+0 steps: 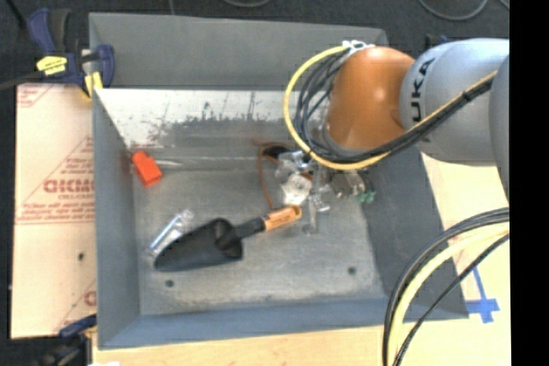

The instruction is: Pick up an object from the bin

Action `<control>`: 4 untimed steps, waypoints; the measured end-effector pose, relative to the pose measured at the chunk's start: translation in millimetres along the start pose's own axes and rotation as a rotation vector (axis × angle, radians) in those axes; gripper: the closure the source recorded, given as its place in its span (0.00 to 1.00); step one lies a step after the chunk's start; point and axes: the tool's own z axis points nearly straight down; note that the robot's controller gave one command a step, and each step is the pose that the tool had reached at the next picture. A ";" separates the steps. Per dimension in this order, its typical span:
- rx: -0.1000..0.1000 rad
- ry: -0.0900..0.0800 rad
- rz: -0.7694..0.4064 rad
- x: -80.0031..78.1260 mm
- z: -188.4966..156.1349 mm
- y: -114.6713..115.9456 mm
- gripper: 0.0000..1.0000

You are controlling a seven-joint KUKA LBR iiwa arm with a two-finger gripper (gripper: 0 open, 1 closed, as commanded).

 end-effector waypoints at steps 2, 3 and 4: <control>0.003 -0.006 -0.706 -6.4 40.1 22.2 1.00; 0.003 -0.006 -0.706 -6.5 40.1 22.3 1.00; 0.002 -0.006 -0.734 3.7 -3.1 26.0 1.00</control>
Offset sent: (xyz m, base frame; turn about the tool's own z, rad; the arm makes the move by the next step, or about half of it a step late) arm -0.0009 0.0242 -0.0420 -0.7115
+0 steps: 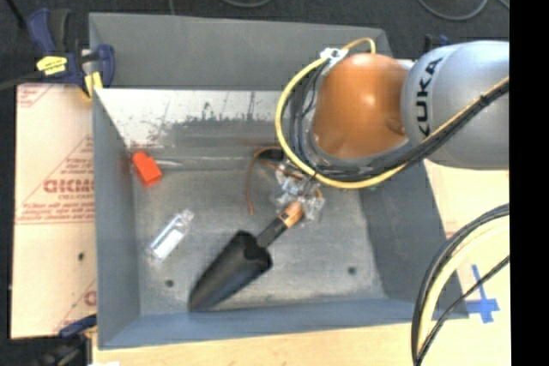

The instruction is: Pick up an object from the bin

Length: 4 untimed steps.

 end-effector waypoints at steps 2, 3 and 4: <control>0.002 -0.002 0.012 10.4 -19.0 11.0 1.00; 0.011 -0.010 0.016 16.2 -60.4 4.5 1.00; 0.011 -0.010 0.017 16.2 -60.4 4.5 1.00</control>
Offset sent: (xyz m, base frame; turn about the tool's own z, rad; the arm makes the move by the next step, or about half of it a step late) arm 0.0040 0.0021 0.0304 0.0019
